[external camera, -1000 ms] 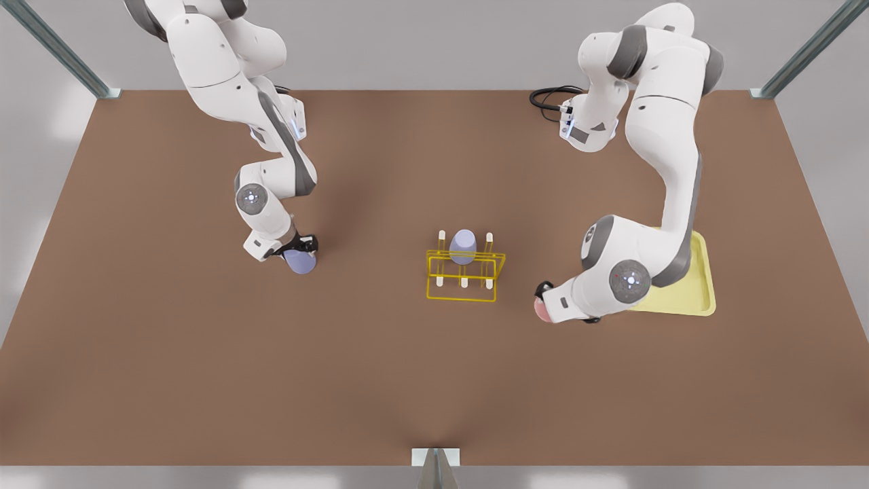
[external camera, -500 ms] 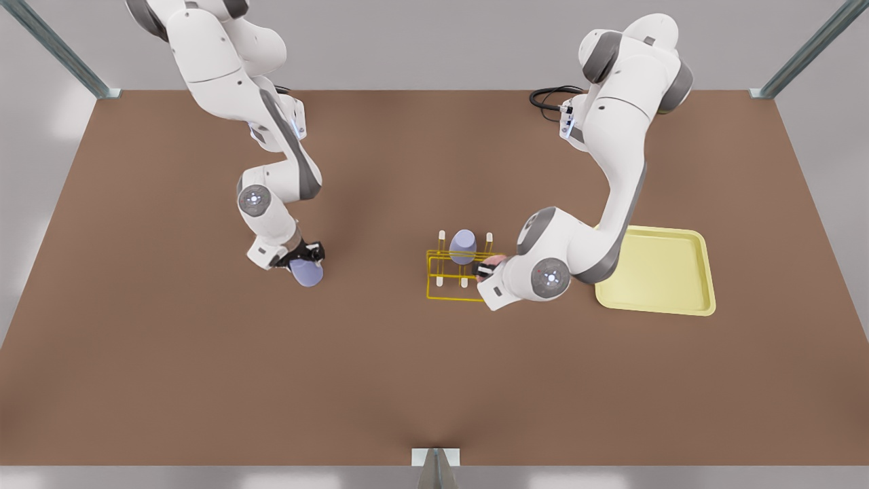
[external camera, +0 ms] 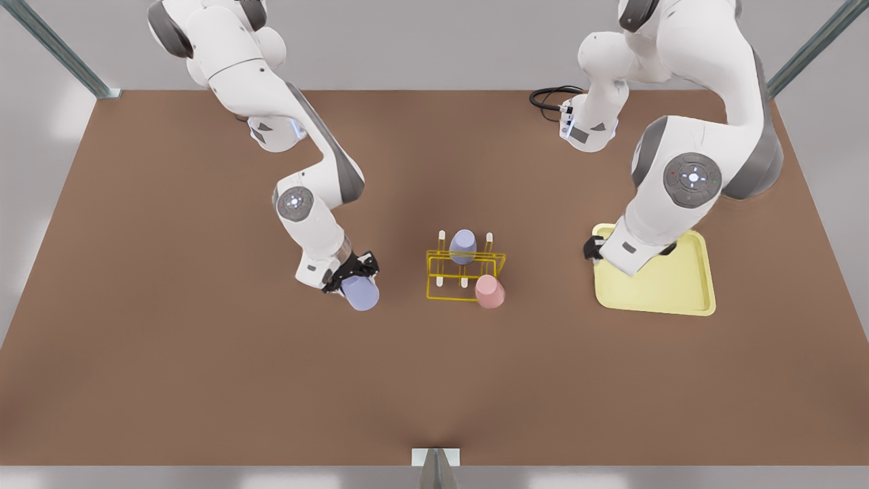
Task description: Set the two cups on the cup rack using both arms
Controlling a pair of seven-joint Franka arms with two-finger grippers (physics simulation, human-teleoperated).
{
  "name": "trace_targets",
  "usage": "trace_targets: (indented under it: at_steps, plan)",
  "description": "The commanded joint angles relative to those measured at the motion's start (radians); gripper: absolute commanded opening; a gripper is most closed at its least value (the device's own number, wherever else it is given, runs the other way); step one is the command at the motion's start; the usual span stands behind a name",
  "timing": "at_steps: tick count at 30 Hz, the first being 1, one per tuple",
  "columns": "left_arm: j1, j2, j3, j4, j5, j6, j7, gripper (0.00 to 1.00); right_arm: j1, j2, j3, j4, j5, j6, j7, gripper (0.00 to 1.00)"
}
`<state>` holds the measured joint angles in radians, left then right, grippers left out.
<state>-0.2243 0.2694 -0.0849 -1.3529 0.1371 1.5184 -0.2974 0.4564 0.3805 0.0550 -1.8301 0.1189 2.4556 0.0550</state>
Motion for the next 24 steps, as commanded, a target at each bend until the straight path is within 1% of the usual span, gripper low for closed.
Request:
trace_targets:
  at_steps: [1,3,6,9,11,14,18,19,24]
  plan:
    - [-0.001,-0.047,0.005,-0.051,0.04,-0.049,0.356,1.0,0.008,0.02,0.0,0.052,0.031,-0.138,-0.018,0.85]
    - [-0.003,-0.047,0.0,-0.026,0.003,-0.126,0.314,1.0,0.03,0.044,0.0,0.132,0.058,-0.19,-0.018,0.85]
    - [0.002,-0.045,0.002,-0.025,0.003,-0.126,0.314,1.0,0.045,0.083,0.0,0.218,0.097,-0.24,-0.02,0.85]
    - [0.002,-0.045,0.004,-0.025,0.004,-0.126,0.311,1.0,0.054,0.162,0.0,0.34,0.1,-0.282,-0.018,0.85]
    - [0.003,-0.045,0.005,-0.025,0.004,-0.126,0.307,1.0,0.051,0.184,0.0,0.371,0.1,-0.288,-0.021,0.85]
    - [0.003,-0.047,0.005,-0.025,0.006,-0.127,0.307,1.0,0.051,0.267,0.0,0.492,0.137,-0.305,-0.018,0.85]
    - [0.003,-0.047,0.004,-0.025,0.007,-0.127,0.307,1.0,0.054,0.284,0.002,0.531,0.163,-0.322,-0.02,0.85]
    - [0.002,-0.045,0.004,-0.025,0.007,-0.126,0.307,1.0,0.053,0.294,0.025,0.545,0.165,-0.322,-0.02,0.85]
    - [0.002,-0.044,0.004,-0.025,0.009,-0.124,0.307,1.0,0.057,0.356,0.063,0.623,0.166,-0.322,-0.018,0.85]
